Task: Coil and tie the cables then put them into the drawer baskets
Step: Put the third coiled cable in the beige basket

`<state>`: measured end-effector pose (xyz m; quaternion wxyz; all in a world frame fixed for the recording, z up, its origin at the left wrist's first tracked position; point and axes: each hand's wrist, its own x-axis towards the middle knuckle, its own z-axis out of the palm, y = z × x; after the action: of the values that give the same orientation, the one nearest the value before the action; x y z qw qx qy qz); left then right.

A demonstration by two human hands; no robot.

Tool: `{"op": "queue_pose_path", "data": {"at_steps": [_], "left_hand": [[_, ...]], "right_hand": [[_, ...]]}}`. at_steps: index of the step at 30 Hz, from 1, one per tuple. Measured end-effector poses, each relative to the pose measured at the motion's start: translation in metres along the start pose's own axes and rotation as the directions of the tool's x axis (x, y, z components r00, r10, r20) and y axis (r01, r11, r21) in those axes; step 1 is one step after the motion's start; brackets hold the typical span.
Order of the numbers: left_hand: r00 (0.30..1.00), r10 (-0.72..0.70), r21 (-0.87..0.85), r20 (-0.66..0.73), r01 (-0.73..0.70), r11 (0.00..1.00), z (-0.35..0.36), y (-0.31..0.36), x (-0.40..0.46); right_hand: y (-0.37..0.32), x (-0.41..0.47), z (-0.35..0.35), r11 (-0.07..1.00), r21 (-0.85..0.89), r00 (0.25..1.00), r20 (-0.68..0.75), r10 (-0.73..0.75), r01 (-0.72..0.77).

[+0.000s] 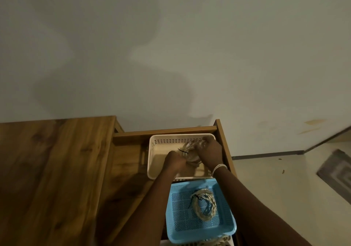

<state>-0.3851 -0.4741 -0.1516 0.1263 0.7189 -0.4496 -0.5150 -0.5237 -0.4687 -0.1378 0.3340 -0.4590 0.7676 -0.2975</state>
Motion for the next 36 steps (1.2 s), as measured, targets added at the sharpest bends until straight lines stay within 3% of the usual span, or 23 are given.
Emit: {"op": "queue_pose_path", "data": {"at_steps": [4,7,11,14,20,26,30,34,36], "left_hand": [[0.992,0.081,-0.006,-0.092,-0.082,0.997,-0.011,0.0,-0.028],[0.963,0.169,-0.074,-0.211,-0.188,0.979,-0.013,0.006,-0.061],[0.949,0.259,-0.059,-0.181,-0.274,0.96,0.003,0.0,-0.109],[0.948,0.316,-0.008,-0.034,-0.316,0.949,0.02,-0.011,-0.143],[0.913,0.379,0.087,0.151,-0.394,0.915,0.028,-0.038,-0.179],[0.924,0.366,0.146,0.112,-0.38,0.913,0.017,-0.079,-0.189],[0.916,0.395,0.194,-0.064,-0.377,0.906,0.002,-0.109,-0.192],[0.801,0.482,0.304,-0.355,-0.389,0.87,-0.045,-0.136,-0.192],[0.745,0.473,0.374,-0.47,-0.317,0.871,-0.077,-0.15,-0.19]], "right_hand": [[0.004,-0.032,-0.047,0.988,0.133,0.976,-0.212,-0.048,0.077],[0.031,-0.06,-0.08,0.988,0.155,0.948,-0.312,0.06,-0.011],[0.078,-0.085,-0.088,0.963,0.095,0.963,-0.077,0.258,-0.251],[0.081,-0.105,-0.078,0.961,0.059,0.963,0.044,0.267,-0.269],[0.062,-0.125,-0.063,0.965,-0.044,0.966,-0.029,0.258,-0.259],[0.051,-0.139,-0.04,0.967,-0.143,0.977,-0.011,0.211,-0.211],[0.033,-0.15,-0.014,0.971,-0.159,0.981,0.049,0.187,-0.177],[0.011,-0.165,0.019,0.983,-0.051,0.978,0.108,0.179,-0.174],[-0.004,-0.175,0.032,0.98,0.052,0.973,0.14,0.183,-0.192]]}}
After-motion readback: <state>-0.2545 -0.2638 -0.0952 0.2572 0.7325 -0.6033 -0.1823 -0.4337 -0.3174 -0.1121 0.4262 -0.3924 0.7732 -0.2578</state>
